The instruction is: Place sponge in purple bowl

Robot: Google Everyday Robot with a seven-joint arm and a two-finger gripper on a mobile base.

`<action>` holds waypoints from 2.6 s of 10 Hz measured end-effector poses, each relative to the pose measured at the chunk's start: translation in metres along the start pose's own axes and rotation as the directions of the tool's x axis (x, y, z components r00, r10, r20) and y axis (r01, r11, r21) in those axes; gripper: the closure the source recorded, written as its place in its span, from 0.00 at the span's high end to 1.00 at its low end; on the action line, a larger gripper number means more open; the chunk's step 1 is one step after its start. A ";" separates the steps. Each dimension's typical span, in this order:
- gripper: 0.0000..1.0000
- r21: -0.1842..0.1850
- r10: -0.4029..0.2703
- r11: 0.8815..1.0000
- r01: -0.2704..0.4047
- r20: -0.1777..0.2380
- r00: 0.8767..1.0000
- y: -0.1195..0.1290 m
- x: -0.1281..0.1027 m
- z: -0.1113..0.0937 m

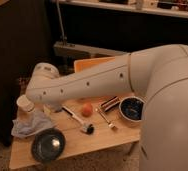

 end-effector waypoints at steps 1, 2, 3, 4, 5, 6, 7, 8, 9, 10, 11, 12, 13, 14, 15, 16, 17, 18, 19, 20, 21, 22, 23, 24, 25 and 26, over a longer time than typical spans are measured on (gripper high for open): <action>0.80 0.002 -0.013 1.000 0.013 0.034 0.999 -0.003 -0.002 -0.002; 0.80 0.006 -0.053 0.999 0.053 0.062 0.997 -0.003 -0.004 -0.001; 0.80 0.014 -0.154 0.988 0.153 0.107 0.982 -0.001 -0.009 0.000; 0.80 0.023 -0.275 0.961 0.275 0.173 0.946 -0.004 -0.012 0.003; 0.80 0.033 -0.346 0.937 0.348 0.220 0.912 -0.012 -0.011 0.006; 0.80 0.032 -0.385 0.920 0.390 0.243 0.890 -0.012 -0.012 0.007; 0.80 0.032 -0.420 0.904 0.427 0.257 0.870 -0.015 -0.012 0.009; 0.80 0.034 -0.438 0.894 0.446 0.266 0.859 -0.018 -0.012 0.009; 0.80 0.036 -0.442 0.893 0.449 0.267 0.857 -0.021 -0.011 0.009; 0.80 0.035 -0.443 0.892 0.451 0.269 0.855 -0.020 -0.012 0.009; 0.80 0.033 -0.449 0.889 0.458 0.270 0.852 -0.018 -0.013 0.009; 0.80 0.032 -0.471 0.876 0.482 0.275 0.838 -0.020 -0.018 0.008; 0.80 0.033 -0.502 0.857 0.514 0.278 0.819 -0.026 -0.026 0.004; 0.80 0.027 -0.561 0.816 0.577 0.279 0.780 -0.027 -0.047 -0.001; 0.80 0.019 -0.598 0.787 0.617 0.276 0.753 -0.025 -0.062 -0.002; 0.80 0.007 -0.631 0.756 0.654 0.273 0.726 -0.021 -0.076 -0.001; 0.80 -0.016 -0.675 0.711 0.703 0.264 0.689 -0.014 -0.091 0.003; 0.80 -0.035 -0.708 0.675 0.737 0.248 0.661 -0.006 -0.100 0.011; 0.80 -0.052 -0.726 0.653 0.755 0.240 0.645 0.004 -0.103 0.019; 0.80 -0.069 -0.742 0.634 0.770 0.226 0.631 0.009 -0.102 0.033; 0.80 -0.077 -0.755 0.620 0.781 0.210 0.621 0.010 -0.101 0.051; 0.80 -0.081 -0.763 0.612 0.787 0.200 0.614 0.011 -0.101 0.069; 0.80 -0.085 -0.767 0.608 0.789 0.195 0.612 0.012 -0.104 0.084; 0.80 -0.092 -0.768 0.607 0.790 0.188 0.612 0.009 -0.108 0.102; 0.80 -0.097 -0.771 0.603 0.792 0.183 0.610 0.006 -0.112 0.113; 0.80 -0.102 -0.778 0.593 0.799 0.182 0.601 0.008 -0.119 0.124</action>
